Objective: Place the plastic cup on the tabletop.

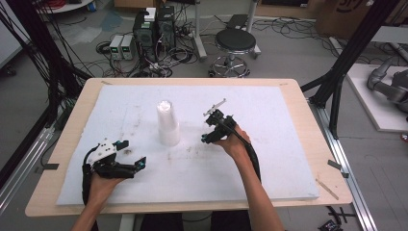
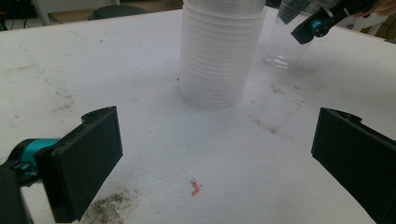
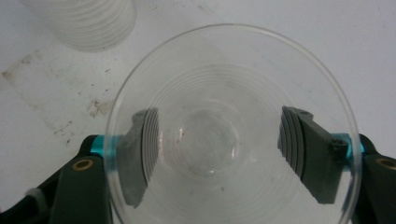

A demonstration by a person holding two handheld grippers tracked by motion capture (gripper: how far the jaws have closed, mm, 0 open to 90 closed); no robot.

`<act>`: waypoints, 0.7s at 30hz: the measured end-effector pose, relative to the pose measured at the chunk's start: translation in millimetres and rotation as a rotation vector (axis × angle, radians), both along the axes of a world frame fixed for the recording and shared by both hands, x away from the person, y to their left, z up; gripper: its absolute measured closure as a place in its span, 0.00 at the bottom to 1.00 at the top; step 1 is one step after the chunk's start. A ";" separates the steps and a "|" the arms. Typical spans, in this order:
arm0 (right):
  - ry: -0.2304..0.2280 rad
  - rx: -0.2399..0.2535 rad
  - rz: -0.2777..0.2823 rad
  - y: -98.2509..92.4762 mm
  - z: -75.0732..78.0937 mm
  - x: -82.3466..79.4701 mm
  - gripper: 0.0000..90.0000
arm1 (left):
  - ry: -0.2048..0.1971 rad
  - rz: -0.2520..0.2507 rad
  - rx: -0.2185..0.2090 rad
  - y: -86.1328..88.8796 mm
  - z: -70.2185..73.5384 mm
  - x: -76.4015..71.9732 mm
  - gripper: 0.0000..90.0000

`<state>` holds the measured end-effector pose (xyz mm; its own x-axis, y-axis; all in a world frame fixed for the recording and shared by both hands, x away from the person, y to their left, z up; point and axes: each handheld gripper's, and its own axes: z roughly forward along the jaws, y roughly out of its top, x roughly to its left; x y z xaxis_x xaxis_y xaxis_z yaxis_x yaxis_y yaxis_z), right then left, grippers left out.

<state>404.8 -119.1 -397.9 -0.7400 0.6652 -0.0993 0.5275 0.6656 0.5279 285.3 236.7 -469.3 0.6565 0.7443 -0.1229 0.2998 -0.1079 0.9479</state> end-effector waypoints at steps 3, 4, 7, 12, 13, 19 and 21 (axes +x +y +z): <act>-0.020 0.006 -0.007 0.9 -4.6 1.1 0.23 | 0.001 0.002 -0.004 0.3 0.0 -0.3 0.02; -0.019 0.009 -0.013 0.7 -6.5 2.0 0.22 | -0.002 0.005 -0.007 0.5 -0.2 -0.6 0.02; -0.017 0.009 -0.015 0.4 -9.7 2.4 0.19 | 0.001 0.000 -0.005 0.3 -0.1 -0.2 0.02; -0.018 0.017 -0.018 -0.4 -9.3 1.6 0.19 | 0.000 -0.004 -0.006 0.4 -0.1 -0.4 0.02; -0.023 0.019 -0.014 -1.4 -9.2 1.2 0.19 | 0.000 -0.005 -0.009 0.6 -0.1 -0.4 0.02; -0.040 0.061 -0.029 -16.0 -11.4 -12.1 0.19 | 0.006 -0.003 -0.028 2.2 -0.5 0.1 0.02; -0.053 0.093 -0.037 -25.6 -11.9 -21.5 0.19 | 0.006 -0.002 -0.026 2.4 -0.4 0.2 0.02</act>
<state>383.3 -144.7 -409.8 -0.7100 0.7003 -0.0741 0.5205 0.5927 0.6147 285.5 239.1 -469.7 0.6571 0.7396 -0.1460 0.3050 -0.0837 0.9487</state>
